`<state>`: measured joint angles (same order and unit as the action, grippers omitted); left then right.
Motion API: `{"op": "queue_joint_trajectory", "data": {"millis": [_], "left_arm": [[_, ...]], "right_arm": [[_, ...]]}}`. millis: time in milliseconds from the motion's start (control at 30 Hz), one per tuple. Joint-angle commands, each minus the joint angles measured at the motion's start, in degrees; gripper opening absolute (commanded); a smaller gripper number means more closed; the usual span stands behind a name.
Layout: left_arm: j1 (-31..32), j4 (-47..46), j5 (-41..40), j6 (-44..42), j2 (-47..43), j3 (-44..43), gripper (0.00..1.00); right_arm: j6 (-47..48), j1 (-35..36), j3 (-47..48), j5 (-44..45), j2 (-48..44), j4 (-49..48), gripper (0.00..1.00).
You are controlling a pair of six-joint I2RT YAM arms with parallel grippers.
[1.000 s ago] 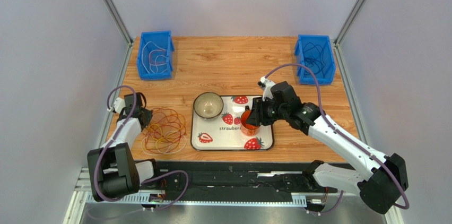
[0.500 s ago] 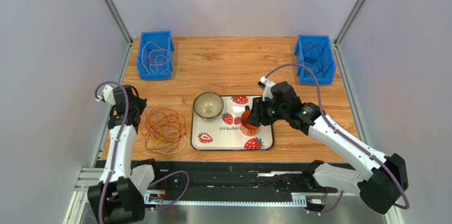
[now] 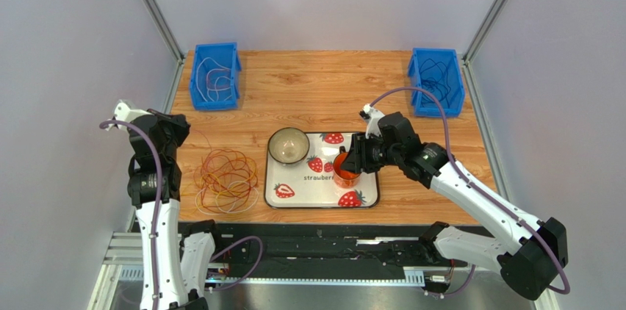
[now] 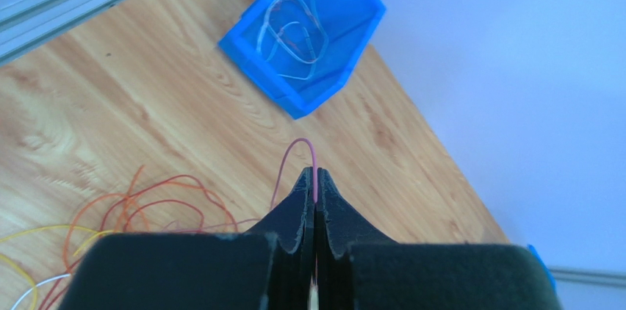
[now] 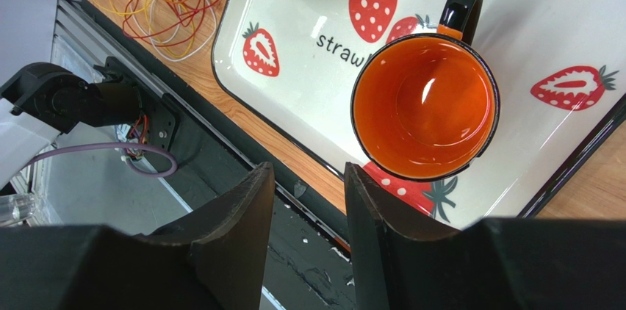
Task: Untangle the cables
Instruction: Pick up the cable from the cable.
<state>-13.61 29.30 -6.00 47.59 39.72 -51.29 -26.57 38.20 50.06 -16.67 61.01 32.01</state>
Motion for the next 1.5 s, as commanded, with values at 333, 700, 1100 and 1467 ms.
{"op": "queue_joint_trajectory", "data": {"millis": [333,700,1100,1467], "left_arm": [[5.6,-7.1,22.7,0.9,9.7,-29.9,0.0],[19.4,-7.4,33.4,2.6,26.4,-49.4,0.0],[20.7,-8.2,37.1,2.4,22.8,-42.8,0.0],[20.7,-9.7,40.1,2.9,19.2,-37.7,0.0]], "right_arm": [[-2.0,0.8,5.7,-3.3,-1.3,-3.3,0.44],[1.7,1.1,12.3,-10.0,-1.0,-6.4,0.52],[-8.4,1.3,17.1,-19.5,16.7,-29.2,0.75],[-31.7,3.1,33.2,-25.2,39.3,-46.0,0.72]]}}
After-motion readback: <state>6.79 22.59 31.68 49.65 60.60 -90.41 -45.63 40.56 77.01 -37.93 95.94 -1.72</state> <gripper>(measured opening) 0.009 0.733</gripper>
